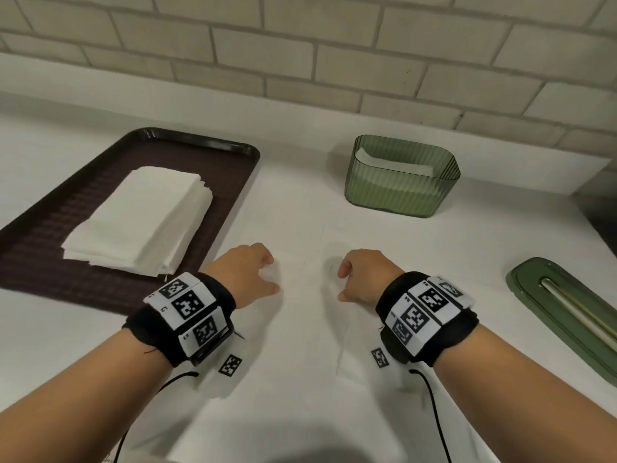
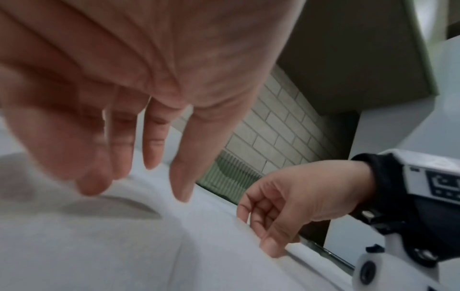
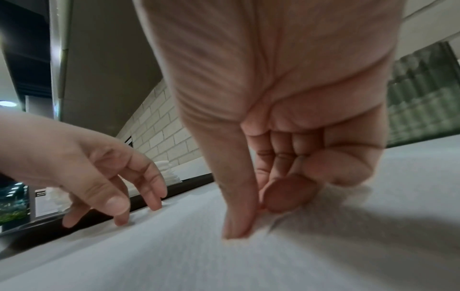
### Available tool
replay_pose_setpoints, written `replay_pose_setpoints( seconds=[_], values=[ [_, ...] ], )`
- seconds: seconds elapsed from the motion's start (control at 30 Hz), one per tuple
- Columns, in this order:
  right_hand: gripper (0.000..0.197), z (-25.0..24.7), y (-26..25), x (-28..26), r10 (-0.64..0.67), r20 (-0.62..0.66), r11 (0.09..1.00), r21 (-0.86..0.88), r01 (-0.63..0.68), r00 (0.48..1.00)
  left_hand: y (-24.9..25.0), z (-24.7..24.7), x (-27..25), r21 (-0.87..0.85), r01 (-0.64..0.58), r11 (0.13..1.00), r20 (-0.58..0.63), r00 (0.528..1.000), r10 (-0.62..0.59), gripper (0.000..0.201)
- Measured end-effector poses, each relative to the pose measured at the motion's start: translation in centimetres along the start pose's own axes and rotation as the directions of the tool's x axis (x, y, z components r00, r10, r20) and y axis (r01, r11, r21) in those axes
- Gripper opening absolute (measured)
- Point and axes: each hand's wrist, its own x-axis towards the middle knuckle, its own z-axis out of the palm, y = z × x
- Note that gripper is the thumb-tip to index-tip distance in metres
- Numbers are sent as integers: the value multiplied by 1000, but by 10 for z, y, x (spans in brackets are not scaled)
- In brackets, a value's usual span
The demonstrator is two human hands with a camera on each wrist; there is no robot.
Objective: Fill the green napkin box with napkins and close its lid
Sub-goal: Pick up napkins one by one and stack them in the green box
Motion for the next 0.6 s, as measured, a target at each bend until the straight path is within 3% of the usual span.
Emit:
replay_pose_setpoints(
  seconds=[0.3, 0.4, 0.5, 0.6],
  values=[
    [33, -1, -1, 4, 11, 48, 999, -43, -9, 999, 5, 0, 11, 49, 137, 989, 38, 990, -139, 55],
    [28, 1, 1, 6, -2, 23, 998, 55, 1, 1000, 6, 1, 14, 40, 135, 990, 33, 990, -136, 43],
    [37, 4, 4, 8, 30, 25, 986, 164, -33, 999, 3, 2, 17, -6, 116, 993, -22, 993, -116, 22],
    [37, 2, 9, 7, 11, 61, 983, 183, -22, 998, 5, 0, 15, -63, 118, 991, -82, 989, -123, 8]
  ],
)
